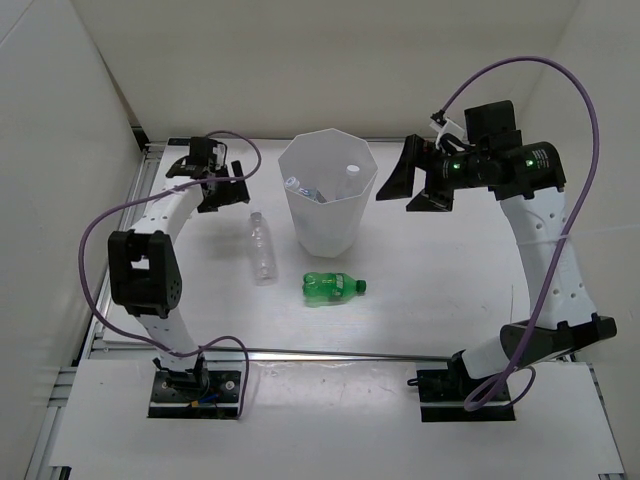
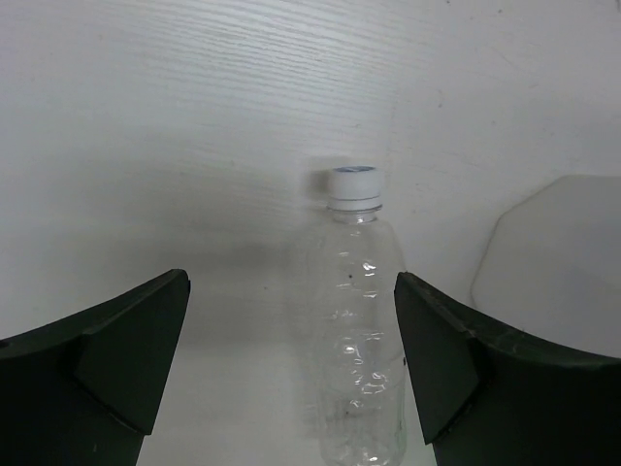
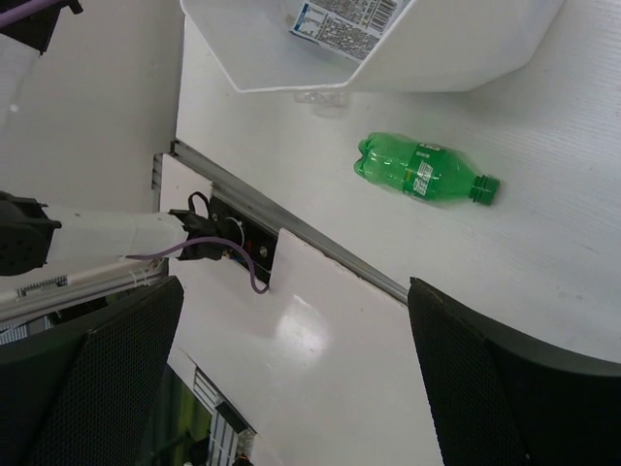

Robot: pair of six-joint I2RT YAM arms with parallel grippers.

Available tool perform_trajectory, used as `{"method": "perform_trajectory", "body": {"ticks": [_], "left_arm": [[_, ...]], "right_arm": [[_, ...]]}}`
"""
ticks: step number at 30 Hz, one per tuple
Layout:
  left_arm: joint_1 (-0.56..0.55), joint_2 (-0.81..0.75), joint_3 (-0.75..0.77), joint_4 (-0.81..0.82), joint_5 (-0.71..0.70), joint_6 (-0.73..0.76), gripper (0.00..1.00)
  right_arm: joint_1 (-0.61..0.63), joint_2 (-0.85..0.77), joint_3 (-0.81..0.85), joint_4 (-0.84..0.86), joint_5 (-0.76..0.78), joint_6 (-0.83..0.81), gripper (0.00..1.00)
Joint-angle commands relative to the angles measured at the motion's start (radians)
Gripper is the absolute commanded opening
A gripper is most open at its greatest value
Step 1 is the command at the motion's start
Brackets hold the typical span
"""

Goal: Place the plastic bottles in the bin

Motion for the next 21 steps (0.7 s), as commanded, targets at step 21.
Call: {"method": "perform_trajectory", "body": {"ticks": [21], "left_arm": [[-0.092,-0.017,-0.279,0.16,0.252,-0.002,0.99]], "right_arm": [[-0.006,-0.04,-0.068,0.022,-0.028,-0.036,1.0]]}}
